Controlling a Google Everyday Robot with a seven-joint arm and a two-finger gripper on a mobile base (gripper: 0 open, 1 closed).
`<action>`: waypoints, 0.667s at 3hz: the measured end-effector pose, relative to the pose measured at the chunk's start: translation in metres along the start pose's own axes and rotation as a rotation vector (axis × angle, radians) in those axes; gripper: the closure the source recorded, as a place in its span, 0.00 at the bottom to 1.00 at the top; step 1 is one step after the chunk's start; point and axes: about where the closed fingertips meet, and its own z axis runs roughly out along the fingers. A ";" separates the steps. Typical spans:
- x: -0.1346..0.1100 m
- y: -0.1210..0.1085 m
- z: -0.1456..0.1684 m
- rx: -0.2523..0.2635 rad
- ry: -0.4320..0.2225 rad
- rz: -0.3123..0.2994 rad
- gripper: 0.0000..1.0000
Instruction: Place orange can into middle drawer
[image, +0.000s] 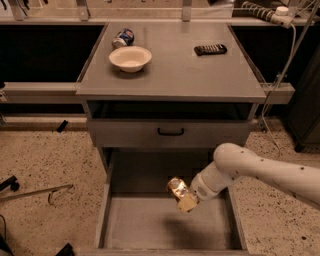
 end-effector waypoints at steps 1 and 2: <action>-0.004 -0.013 0.047 -0.039 -0.224 0.065 1.00; -0.012 -0.029 0.089 -0.048 -0.349 0.126 1.00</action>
Offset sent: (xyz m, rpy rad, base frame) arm 0.0534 0.0648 -0.1118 0.3947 -0.1173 -0.2898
